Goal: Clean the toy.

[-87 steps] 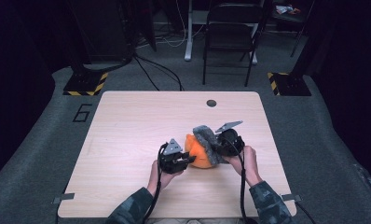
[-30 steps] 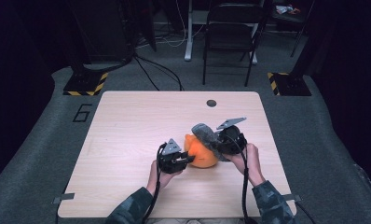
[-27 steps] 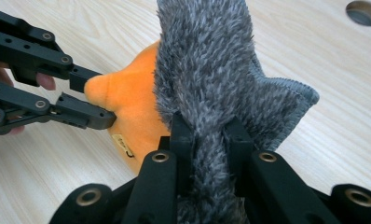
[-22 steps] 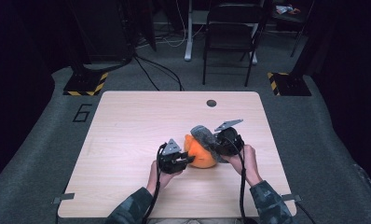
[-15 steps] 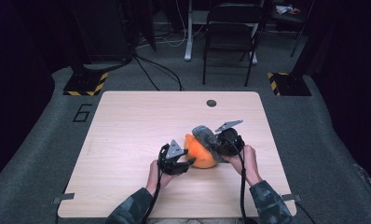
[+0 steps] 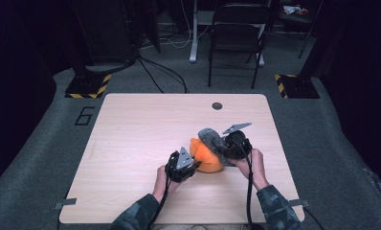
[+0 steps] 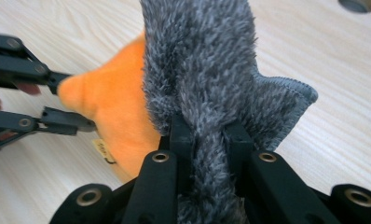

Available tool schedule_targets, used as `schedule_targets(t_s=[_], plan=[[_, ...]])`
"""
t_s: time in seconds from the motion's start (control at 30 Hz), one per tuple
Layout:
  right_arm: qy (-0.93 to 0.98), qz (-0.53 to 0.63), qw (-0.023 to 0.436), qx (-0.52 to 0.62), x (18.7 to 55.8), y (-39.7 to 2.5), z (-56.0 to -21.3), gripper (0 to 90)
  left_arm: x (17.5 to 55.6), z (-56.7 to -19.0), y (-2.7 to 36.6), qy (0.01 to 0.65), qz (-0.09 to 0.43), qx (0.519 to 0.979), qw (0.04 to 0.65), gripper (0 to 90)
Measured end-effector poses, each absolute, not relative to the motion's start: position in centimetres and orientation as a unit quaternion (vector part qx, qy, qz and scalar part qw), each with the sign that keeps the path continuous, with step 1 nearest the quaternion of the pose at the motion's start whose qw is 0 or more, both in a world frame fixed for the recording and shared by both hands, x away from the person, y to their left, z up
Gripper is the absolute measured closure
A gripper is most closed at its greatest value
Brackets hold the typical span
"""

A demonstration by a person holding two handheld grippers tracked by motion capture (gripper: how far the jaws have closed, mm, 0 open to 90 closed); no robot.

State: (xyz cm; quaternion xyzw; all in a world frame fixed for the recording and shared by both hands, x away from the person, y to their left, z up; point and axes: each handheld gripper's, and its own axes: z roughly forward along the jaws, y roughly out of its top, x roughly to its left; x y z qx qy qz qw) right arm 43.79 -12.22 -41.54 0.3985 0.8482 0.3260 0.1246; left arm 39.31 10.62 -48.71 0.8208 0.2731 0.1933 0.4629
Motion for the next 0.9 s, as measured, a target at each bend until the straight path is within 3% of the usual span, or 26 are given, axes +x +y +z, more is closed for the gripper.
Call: schedule_targets(t_s=[0.27, 0.57, 0.9], plan=[[0.84, 0.382, 0.124, 0.364, 42.1, -10.9, -38.8, 78.1, 39.2, -47.2, 11.0, 0.294, 0.154, 0.804, 0.493, 75.6], [0.84, 0.415, 0.095, 0.336, 41.5, -9.4, -39.3, 78.0, 39.4, -47.6, 11.0, 0.294, 0.148, 0.804, 0.496, 75.1], [0.842, 0.365, 0.129, 0.375, 43.2, -11.3, -41.1, 78.0, 39.5, -48.0, 11.2, 0.292, 0.137, 0.811, 0.488, 73.5]])
